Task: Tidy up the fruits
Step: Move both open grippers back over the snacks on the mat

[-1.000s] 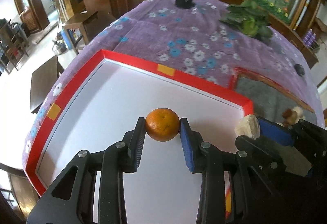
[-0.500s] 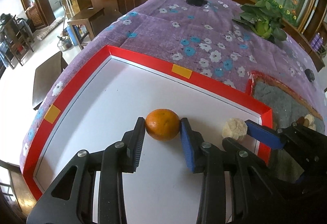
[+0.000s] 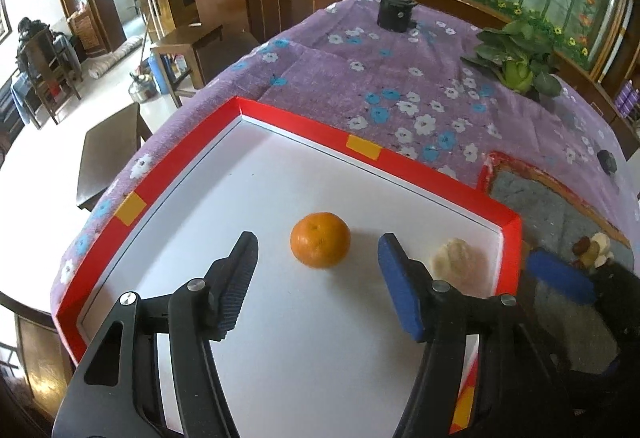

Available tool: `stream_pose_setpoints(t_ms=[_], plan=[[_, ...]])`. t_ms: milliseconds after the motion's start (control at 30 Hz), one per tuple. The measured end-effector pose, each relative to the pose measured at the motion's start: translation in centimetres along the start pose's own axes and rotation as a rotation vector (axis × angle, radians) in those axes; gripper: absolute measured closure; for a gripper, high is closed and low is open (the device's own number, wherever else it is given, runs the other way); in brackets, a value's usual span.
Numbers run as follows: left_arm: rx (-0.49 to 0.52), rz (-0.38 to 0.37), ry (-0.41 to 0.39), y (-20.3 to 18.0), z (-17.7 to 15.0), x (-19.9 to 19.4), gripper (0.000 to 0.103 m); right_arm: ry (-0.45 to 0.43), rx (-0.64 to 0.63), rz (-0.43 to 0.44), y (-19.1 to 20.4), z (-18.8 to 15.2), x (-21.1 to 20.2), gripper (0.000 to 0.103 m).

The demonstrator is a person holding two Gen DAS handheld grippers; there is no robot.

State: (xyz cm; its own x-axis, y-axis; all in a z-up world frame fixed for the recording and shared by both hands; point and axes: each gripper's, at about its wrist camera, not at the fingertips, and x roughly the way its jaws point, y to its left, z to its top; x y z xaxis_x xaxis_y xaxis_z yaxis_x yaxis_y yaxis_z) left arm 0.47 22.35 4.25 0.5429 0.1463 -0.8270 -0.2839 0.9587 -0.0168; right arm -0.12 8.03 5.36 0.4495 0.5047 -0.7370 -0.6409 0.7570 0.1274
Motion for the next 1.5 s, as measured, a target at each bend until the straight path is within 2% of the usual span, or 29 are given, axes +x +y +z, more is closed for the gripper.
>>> stream_pose_setpoints(t_ms=[233, 467, 633, 933, 1100, 1167, 1367, 1500], plan=[[0.030, -0.055, -0.043, -2.4, -1.1, -3.0, 0.040, -0.023, 0.039, -0.050, -2.4, -2.4, -4.0, 0.051], [0.085, -0.149, -0.039, -5.5, -2.8, -5.0, 0.040, -0.001, 0.084, -0.126, -5.5, -6.9, -7.0, 0.050], [0.152, -0.189, -0.016, -8.7, -4.0, -5.3, 0.040, -0.004, 0.165, -0.157, -8.5, -9.9, -9.3, 0.050], [0.233, -0.234, 0.021, -13.4, -5.6, -3.9, 0.040, -0.017, 0.238, -0.178, -11.2, -12.3, -11.4, 0.050], [0.217, -0.207, 0.053, -12.7, -6.0, -2.4, 0.040, -0.021, 0.244, -0.168, -11.6, -12.3, -11.4, 0.050], [0.215, -0.225, 0.044, -12.2, -5.9, -2.6, 0.040, -0.022, 0.241, -0.162, -11.5, -12.2, -11.2, 0.050], [0.248, -0.197, 0.023, -11.6, -5.7, -2.2, 0.040, -0.005, 0.202, -0.143, -10.4, -11.1, -9.8, 0.050], [0.202, -0.211, 0.034, -10.3, -4.9, -1.6, 0.040, 0.005, 0.177, -0.139, -9.9, -10.7, -9.2, 0.050]])
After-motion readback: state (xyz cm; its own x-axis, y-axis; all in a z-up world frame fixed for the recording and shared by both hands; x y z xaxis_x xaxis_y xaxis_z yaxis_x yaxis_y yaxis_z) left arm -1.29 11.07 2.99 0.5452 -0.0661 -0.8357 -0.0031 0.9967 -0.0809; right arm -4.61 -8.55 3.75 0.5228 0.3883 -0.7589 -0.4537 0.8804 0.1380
